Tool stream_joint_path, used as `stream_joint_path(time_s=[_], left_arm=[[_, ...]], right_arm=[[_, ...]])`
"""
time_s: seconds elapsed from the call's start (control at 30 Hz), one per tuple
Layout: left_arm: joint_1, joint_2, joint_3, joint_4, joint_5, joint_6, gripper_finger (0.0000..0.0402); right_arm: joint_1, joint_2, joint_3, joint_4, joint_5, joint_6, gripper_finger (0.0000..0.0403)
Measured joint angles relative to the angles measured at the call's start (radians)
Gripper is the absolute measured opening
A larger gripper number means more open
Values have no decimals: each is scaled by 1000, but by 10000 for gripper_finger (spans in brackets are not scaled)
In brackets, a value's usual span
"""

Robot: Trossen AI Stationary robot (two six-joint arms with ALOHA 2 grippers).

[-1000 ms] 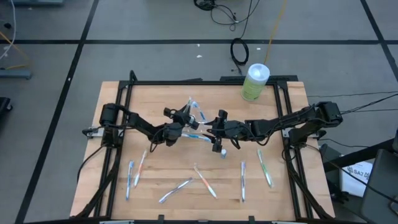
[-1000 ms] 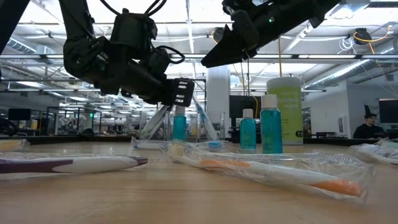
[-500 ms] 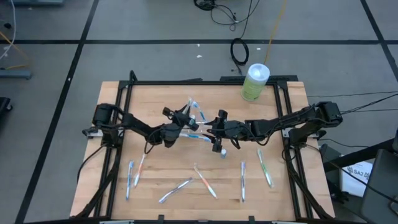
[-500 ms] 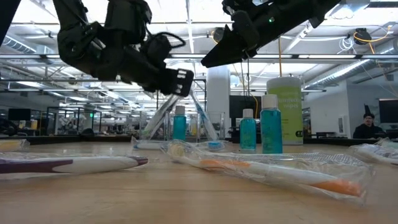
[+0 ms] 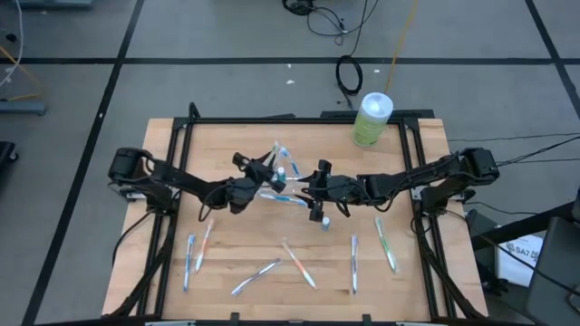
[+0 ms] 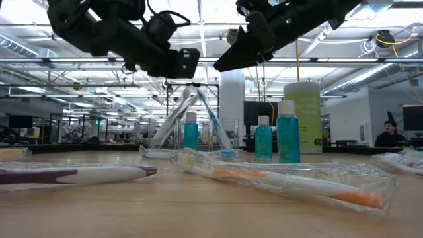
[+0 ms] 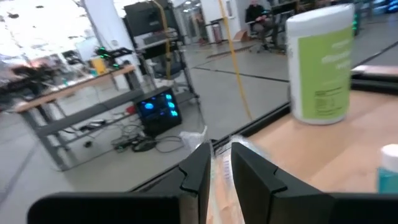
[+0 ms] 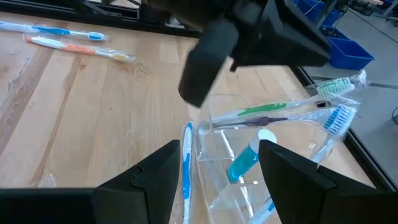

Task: Pick & Place toothbrushing station
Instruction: Put the left green toothbrush into the transparent organizer

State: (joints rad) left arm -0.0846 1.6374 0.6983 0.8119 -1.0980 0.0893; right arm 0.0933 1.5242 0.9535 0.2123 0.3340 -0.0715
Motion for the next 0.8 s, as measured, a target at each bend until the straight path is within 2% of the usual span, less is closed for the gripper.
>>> stream_joint_path(time_s=[0.13, 0.27, 0.43, 0.63, 0.8], left_arm=[[21, -80, 0, -126, 82, -50, 72], [57, -155, 0, -265, 238, -63, 72], [118, -238, 1, -371, 359, -65, 72], [225, -363, 7, -608, 636, -163, 72], [295, -372, 6, -694, 769, -179, 72]], right_arm=[[0, 0, 0, 0, 0, 0, 210], [0, 0, 0, 0, 0, 0, 210], [0, 0, 0, 0, 0, 0, 210], [0, 0, 0, -23, 0, 37, 210], [0, 0, 0, -5, 0, 42, 210]])
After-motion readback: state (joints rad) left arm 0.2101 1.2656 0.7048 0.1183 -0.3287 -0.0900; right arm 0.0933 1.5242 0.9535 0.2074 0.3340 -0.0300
